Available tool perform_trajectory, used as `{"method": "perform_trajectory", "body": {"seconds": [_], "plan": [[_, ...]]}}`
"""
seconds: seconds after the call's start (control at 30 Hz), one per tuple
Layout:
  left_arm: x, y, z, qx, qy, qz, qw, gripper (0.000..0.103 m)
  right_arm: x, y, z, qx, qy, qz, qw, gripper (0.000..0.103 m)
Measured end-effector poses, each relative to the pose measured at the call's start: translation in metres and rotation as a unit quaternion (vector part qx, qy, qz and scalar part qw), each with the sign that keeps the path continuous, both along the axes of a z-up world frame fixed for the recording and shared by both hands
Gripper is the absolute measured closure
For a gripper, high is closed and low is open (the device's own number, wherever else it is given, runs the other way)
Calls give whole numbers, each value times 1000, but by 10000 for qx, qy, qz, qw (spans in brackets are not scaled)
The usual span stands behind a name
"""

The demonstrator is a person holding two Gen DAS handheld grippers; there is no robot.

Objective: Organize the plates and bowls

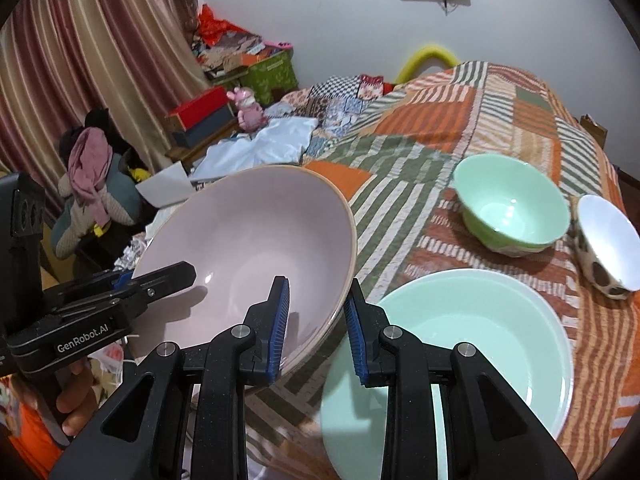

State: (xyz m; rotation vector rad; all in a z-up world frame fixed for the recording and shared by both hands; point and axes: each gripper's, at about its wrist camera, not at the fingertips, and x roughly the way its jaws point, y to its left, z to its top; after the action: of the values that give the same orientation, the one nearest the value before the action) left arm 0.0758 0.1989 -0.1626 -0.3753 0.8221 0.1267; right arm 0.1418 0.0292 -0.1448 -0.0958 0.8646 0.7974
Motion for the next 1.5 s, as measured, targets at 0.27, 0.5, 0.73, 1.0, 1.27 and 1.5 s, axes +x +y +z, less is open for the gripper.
{"method": "perform_trajectory", "body": {"seconds": [0.27, 0.5, 0.73, 1.0, 1.27, 1.5], "plan": [[1, 18, -23, -85, 261, 105, 9996, 75, 2, 19, -18, -223, 237, 150, 9994, 78], [3, 30, -41, -181, 462, 146, 9987, 75, 5, 31, -33, -406, 406, 221, 9981, 78], [5, 32, -53, -225, 552, 98, 9982, 75, 8, 34, -46, -613, 541, 250, 9963, 78], [6, 32, -57, -198, 602, 63, 9980, 75, 9, 34, -46, -647, 552, 291, 9960, 77], [1, 34, -46, -100, 549, 148, 9983, 75, 8, 29, -40, -590, 472, 282, 9967, 77], [-6, 30, -23, 125, 340, 245, 9990, 71, 7, 13, -23, -381, 298, 223, 9986, 77]]}}
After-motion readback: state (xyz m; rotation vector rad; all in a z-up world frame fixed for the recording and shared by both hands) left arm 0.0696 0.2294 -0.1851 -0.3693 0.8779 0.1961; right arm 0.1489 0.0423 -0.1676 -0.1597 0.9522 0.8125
